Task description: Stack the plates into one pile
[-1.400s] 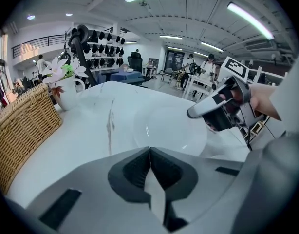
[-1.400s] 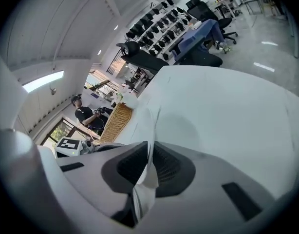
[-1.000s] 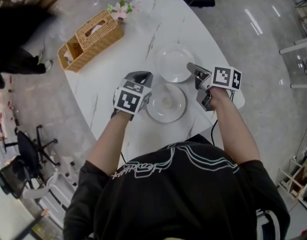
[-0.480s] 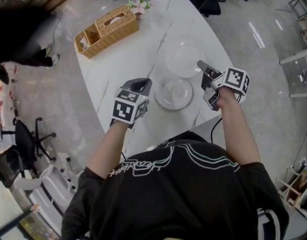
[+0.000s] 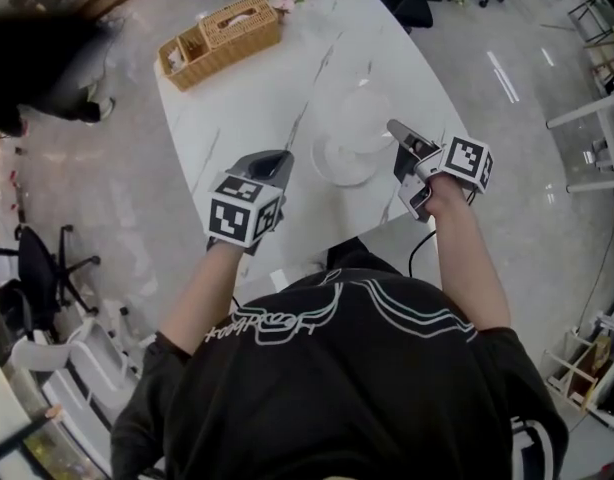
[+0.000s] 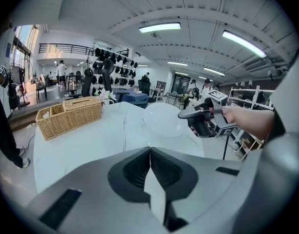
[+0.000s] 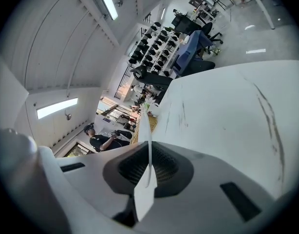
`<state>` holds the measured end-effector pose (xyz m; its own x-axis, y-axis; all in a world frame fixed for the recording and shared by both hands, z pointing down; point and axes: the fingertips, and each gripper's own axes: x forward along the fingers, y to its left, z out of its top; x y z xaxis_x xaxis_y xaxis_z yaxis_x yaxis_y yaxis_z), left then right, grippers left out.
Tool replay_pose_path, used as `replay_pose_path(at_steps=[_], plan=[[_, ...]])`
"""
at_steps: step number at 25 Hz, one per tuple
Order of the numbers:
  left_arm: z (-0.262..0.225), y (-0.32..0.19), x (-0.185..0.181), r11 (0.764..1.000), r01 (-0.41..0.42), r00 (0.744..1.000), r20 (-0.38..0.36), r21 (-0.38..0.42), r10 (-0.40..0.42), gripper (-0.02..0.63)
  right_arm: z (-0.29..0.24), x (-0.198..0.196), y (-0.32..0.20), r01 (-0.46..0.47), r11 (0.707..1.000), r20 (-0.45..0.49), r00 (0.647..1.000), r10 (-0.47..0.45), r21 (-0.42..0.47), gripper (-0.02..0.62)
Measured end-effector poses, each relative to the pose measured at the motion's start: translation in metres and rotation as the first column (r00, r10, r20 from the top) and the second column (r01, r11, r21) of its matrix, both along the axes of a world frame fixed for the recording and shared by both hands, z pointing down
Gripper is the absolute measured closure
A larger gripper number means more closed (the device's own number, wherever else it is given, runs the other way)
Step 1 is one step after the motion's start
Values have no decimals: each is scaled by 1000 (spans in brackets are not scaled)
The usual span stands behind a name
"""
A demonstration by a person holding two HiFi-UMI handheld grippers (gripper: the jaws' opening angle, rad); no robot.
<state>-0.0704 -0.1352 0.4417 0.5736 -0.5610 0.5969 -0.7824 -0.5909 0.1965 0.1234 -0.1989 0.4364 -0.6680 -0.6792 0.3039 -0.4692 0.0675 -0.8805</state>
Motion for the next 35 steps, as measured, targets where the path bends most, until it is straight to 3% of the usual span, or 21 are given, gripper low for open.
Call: replay_pose_path(at_steps=[9, 21, 31, 32, 35], plan=[[8, 40, -12, 999, 36, 998, -42, -28, -37, 581, 27, -16, 35, 6, 998, -7, 1000, -6, -55, 560], [26, 50, -28, 996, 52, 998, -32, -71, -55, 581, 79, -25, 45, 21, 989, -7, 1000, -22, -145, 558], [39, 51, -31, 996, 37, 999, -8, -87, -38, 581, 86, -28, 45, 61, 994, -25, 998, -63, -94, 554], [40, 51, -31, 996, 34, 999, -6, -88, -34, 581, 86, -30, 47, 83, 993, -38, 996, -86, -82, 538], [45, 55, -32, 995, 29, 1000, -4, -93, -30, 581, 86, -39, 55, 181, 982, -86, 979, -185, -47, 406]])
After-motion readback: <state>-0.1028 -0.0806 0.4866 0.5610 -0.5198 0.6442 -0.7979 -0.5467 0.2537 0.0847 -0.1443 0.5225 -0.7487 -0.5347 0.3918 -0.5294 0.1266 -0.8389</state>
